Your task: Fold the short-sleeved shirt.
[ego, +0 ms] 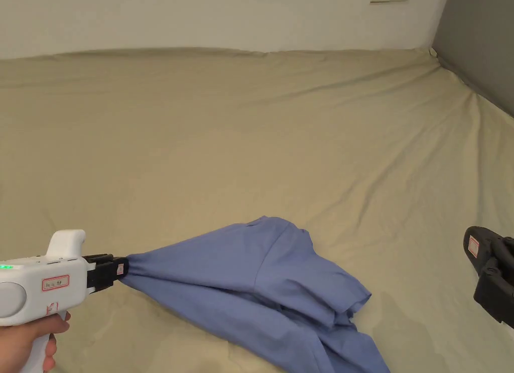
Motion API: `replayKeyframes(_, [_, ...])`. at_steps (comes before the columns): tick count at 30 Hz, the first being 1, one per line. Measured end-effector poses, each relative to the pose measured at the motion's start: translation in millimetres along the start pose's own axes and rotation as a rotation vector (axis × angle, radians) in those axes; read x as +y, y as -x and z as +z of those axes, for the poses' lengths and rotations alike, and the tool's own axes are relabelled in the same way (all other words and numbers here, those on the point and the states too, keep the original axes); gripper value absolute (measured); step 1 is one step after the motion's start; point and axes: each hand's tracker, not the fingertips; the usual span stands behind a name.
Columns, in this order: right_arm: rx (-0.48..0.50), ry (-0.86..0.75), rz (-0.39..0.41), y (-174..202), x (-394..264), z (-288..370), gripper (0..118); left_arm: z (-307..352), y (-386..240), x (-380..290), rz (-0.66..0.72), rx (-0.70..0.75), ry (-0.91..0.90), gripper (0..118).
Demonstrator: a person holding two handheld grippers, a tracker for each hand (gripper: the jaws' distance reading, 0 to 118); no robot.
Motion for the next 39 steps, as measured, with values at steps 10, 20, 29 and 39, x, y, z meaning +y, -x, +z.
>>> replayKeyframes(10, [0.011,0.004,0.019,5.3,0.5,4.0,0,-20.7,4.1,-16.8,-0.033,0.074,0.07,67])
replayKeyframes(20, [0.187,0.098,0.086,-2.0,-10.7,23.8,42,105.6,-21.9,-33.8,-0.206,0.116,-0.03,91])
replayKeyframes(29, [0.209,0.203,0.172,-19.1,-52.3,67.1,0,213.9,-74.8,-88.3,-0.254,0.191,-0.17,0])
replayKeyframes(39, [0.379,0.464,0.214,-58.1,-103.0,6.9,0,233.8,-118.8,-100.8,-0.294,0.117,-0.196,0])
